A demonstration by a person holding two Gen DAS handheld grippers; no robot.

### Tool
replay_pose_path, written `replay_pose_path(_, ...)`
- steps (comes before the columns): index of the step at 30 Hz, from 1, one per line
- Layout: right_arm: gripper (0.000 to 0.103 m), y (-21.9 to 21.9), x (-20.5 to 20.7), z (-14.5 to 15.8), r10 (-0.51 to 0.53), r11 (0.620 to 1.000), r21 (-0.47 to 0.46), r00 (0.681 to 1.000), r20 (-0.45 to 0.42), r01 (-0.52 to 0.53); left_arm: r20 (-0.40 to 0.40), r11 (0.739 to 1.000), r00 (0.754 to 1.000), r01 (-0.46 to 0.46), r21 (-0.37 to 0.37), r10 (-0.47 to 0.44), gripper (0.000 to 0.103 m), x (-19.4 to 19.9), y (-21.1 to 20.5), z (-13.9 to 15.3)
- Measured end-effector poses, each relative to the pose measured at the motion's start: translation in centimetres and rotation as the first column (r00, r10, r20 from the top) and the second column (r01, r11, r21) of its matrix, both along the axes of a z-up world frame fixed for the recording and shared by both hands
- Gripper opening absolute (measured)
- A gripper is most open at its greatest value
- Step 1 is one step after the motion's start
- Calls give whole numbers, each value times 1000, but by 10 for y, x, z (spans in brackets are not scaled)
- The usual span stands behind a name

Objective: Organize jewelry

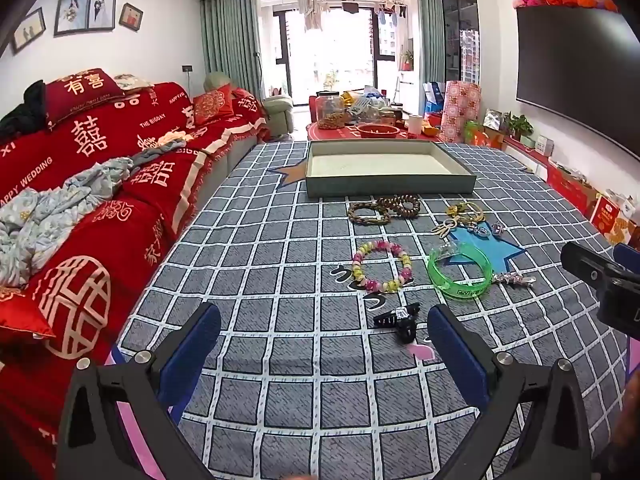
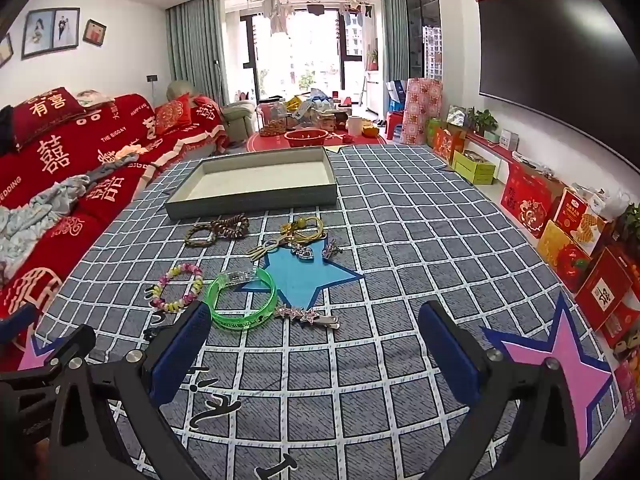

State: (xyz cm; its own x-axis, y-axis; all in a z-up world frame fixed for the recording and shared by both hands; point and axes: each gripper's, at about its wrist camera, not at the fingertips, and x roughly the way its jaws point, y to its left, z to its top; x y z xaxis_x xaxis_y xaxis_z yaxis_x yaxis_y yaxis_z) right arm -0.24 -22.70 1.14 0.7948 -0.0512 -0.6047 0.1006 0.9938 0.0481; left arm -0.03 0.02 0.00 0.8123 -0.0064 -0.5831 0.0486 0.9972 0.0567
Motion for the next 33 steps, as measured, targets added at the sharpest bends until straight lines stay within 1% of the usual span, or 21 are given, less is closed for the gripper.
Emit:
replay_pose_path(2,103,1,0,0,0,1000,-6,1000,-16,0,3,1000,1000,-6,-3,6,103,-2,-1,1)
replay_pose_path(4,103,2,1,-1,-3,1000,-11,1000,-16,3,5,1000,1000,-2,-9,2,103,-5,-2,2)
replay_pose_path(5,103,2,0,-1,0,1000,-11,1000,-12,0,-9,999,1000,-16,-36,16,103,-3,5,2)
replay_pose_path(7,103,3,1,-1,-2,1000,-10,1000,-10,2,3,999,1000,-20,-38,20,103,-6,6,4)
replay_pose_path(8,103,3,-2,3,-4,1000,-11,1000,-5,4,7,999,1000,-21,-37,22,103,-8,7,5)
replay_pose_path(9,103,3,-1,4,-5,1000,-10,1000,-5,4,-9,999,1000,-23,-45,23,103,2,9,2)
replay_pose_path(11,103,3,-5,4,-5,1000,-11,1000,12,5,-10,999,1000,-24,-45,23,103,5,11,1)
replay_pose_path(12,103,3,-5,4,-4,1000,-12,1000,13,4,3,999,1000,-27,-41,27,103,0,10,2)
replay_pose_path(19,103,2,-5,6,-1,1000,-7,1000,20,1,4,999,1000,-31,-43,31,103,-1,13,2)
replay_pose_path(20,103,4,-10,8,-3,1000,-6,1000,26,3,4,999,1000,-30,-42,31,103,0,13,2)
replay_pose_path(33,103,5,-12,10,-2,1000,-3,1000,30,2,7,999,999,-33,-42,34,103,-1,13,1)
